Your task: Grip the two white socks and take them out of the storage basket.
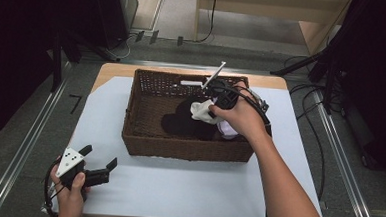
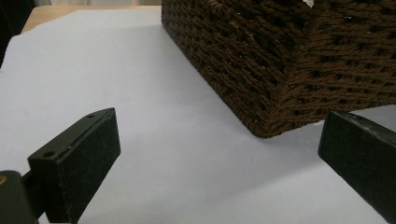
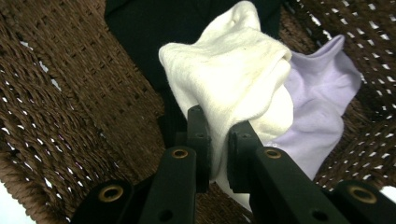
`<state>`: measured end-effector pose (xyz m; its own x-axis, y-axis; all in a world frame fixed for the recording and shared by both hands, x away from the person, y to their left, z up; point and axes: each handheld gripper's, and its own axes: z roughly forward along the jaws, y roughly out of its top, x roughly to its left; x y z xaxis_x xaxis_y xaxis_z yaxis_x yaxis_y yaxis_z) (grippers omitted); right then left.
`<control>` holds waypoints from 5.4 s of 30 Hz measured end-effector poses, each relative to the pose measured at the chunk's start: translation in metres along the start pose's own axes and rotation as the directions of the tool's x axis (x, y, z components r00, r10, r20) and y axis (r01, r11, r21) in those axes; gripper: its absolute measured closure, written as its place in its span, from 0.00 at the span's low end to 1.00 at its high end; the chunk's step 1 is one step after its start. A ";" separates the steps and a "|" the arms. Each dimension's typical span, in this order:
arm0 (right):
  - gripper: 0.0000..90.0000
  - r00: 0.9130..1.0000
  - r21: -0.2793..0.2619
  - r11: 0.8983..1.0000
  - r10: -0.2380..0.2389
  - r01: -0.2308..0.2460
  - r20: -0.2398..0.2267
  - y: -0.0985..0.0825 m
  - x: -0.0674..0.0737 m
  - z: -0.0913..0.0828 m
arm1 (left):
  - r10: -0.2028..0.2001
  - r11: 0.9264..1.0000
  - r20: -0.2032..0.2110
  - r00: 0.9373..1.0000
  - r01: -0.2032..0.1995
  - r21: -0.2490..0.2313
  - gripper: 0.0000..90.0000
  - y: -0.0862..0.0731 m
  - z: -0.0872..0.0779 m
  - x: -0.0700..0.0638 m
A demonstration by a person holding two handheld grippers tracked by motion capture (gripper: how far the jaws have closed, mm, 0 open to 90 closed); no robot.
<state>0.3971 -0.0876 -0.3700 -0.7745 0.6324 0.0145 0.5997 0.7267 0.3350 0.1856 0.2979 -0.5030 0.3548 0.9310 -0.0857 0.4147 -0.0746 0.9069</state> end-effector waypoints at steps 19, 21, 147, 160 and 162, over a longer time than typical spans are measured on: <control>0.91 1.000 -0.023 1.000 0.010 -0.009 0.029 -0.008 -0.012 -0.029 | 0.001 1.000 -0.003 1.000 -0.001 0.000 0.00 0.000 0.000 0.000; 0.91 0.999 -0.024 1.000 0.012 -0.011 0.030 -0.009 -0.013 -0.033 | 0.000 1.000 -0.003 1.000 0.000 -0.001 0.00 0.000 0.000 0.000; 0.20 0.934 -0.014 0.954 0.297 -0.300 0.198 -0.208 -0.106 -0.006 | 0.000 1.000 -0.019 1.000 0.000 -0.007 0.00 0.000 0.000 -0.001; 0.00 0.879 -0.377 0.858 0.440 -0.350 0.183 -0.255 -0.085 0.003 | 0.002 1.000 -0.020 1.000 -0.002 -0.006 0.00 0.000 0.000 -0.001; 0.00 0.871 -0.434 0.836 0.452 -0.336 0.195 -0.263 -0.080 0.004 | 0.002 1.000 -0.020 1.000 -0.002 -0.006 0.00 0.000 0.000 -0.001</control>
<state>0.3021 -0.3279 -0.4631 -0.3642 0.9311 -0.0200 0.6742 0.2784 0.6841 0.1850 0.2969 -0.5031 0.3385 0.9379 -0.0759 0.4088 -0.0739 0.9096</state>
